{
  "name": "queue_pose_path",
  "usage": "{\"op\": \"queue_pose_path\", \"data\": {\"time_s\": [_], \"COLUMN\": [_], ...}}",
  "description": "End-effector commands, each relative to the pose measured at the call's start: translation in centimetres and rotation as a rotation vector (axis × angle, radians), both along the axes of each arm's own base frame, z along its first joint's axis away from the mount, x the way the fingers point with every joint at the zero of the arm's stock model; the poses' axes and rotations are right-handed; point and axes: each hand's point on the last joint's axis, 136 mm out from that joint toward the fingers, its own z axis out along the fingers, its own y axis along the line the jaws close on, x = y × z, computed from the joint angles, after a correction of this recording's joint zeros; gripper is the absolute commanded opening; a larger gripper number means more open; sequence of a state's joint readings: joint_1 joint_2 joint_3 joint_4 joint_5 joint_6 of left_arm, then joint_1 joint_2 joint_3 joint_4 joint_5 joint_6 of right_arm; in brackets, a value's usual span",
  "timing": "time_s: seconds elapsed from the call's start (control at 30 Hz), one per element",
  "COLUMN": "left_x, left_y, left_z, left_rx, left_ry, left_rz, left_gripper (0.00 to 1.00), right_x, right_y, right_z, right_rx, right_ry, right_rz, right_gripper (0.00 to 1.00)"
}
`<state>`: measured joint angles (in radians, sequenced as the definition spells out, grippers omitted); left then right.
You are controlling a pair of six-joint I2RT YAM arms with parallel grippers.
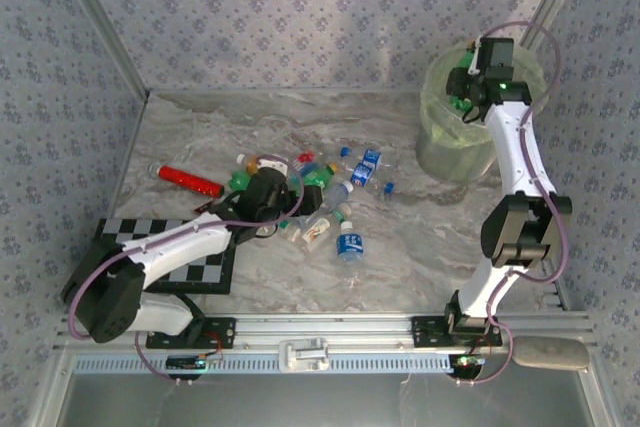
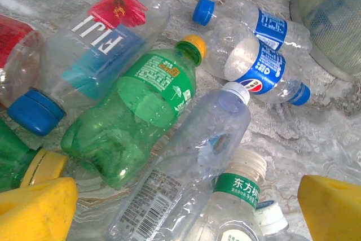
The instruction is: Put the plastic bottles in the bin
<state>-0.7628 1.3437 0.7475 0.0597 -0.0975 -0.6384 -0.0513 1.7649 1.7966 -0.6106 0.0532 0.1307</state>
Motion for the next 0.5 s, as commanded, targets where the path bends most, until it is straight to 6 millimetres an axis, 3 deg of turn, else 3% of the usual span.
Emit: {"op": "queue_pose_path", "data": {"time_s": [0.0,0.23,0.47], "left_x": [0.3,0.3,-0.1], "left_y": [-0.8,-1.8,-2.4], "left_z": [0.9,0.9,0.6], "left_rx": [0.036,0.1,0.128], "left_ry": [-0.027,-0.031,-0.05], "left_rz": [-0.033,-0.072,-0.086], "left_gripper": [1.0,1.0,1.0], "right_x": [-0.3,0.1,0.3], "right_y": [0.4,0.3,0.3], "right_z": [-0.7,-2.3,-1.0], "right_rx": [0.06,0.095,0.1], "right_ry": [0.057,0.108,0.075], "right_rz": [0.004,-0.002,-0.006], "right_gripper": [0.5,0.55,0.7]}}
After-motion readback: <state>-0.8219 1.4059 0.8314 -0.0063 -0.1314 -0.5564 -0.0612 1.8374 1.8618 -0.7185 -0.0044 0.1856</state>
